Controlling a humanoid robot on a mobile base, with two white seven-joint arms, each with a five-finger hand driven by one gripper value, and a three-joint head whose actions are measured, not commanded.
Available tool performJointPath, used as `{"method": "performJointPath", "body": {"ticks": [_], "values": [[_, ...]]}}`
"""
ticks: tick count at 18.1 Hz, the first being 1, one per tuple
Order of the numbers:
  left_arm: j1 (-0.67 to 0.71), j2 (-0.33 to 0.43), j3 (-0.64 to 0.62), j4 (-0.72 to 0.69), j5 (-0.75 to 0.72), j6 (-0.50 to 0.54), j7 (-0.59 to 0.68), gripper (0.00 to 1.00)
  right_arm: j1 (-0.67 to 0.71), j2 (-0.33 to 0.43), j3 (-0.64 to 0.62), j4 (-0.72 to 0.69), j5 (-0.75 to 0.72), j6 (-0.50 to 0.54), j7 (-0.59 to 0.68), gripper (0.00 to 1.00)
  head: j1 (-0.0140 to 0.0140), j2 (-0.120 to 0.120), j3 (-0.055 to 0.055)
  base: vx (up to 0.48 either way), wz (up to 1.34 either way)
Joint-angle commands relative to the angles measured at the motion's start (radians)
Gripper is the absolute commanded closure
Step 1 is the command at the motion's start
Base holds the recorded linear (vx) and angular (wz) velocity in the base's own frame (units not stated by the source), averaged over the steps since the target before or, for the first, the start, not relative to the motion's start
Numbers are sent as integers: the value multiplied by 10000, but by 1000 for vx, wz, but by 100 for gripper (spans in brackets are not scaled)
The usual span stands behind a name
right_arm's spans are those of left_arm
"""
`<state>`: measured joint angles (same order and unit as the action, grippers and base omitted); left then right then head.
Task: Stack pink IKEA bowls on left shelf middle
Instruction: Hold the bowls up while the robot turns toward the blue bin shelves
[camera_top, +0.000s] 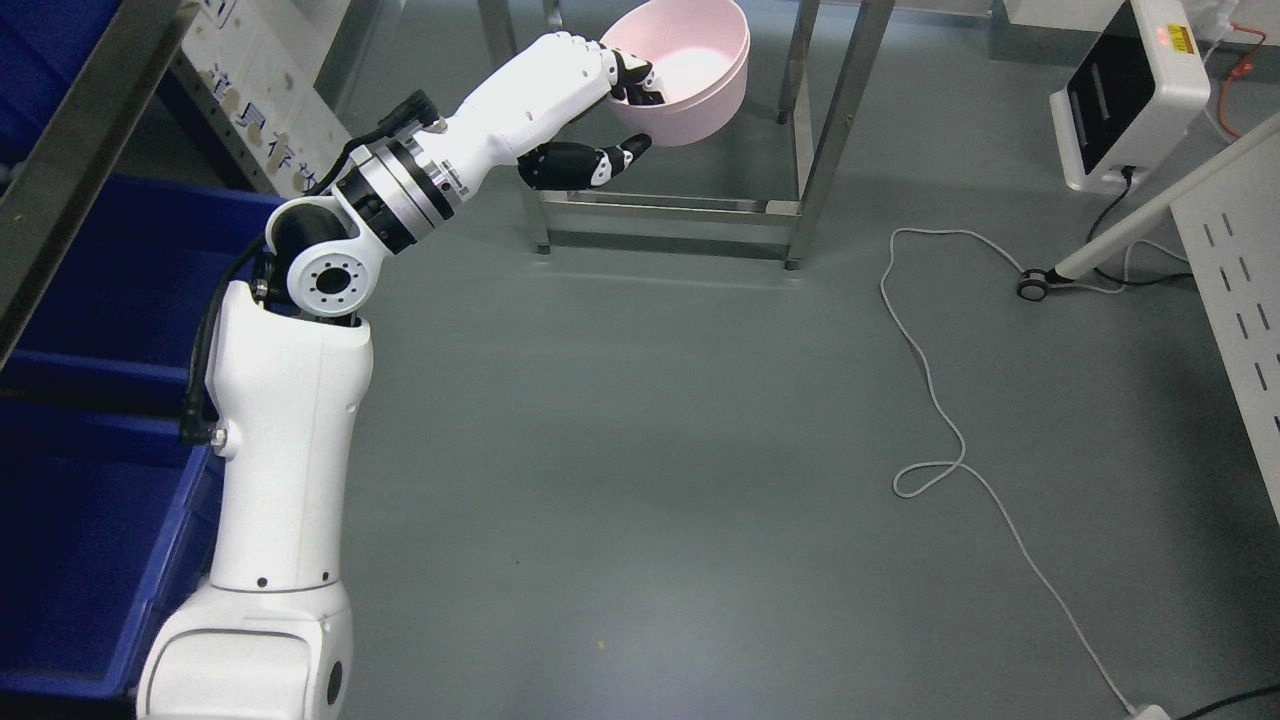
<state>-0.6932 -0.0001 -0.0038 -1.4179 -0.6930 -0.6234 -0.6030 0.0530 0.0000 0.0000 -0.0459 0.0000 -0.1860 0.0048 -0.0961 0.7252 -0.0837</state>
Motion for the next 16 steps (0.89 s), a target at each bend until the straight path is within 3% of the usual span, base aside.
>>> {"method": "performJointPath", "body": {"ticks": [1,16], "values": [[-1,175,145,-25,12,-10,1,96,-9,-175,-107,-2,77,4,-17,0,0,0,0,-327,366],[-1,175,207,-41,12,-10,17,96,-9,-175,-107,-2,77,4,-17,0,0,0,0,-186,870]]}}
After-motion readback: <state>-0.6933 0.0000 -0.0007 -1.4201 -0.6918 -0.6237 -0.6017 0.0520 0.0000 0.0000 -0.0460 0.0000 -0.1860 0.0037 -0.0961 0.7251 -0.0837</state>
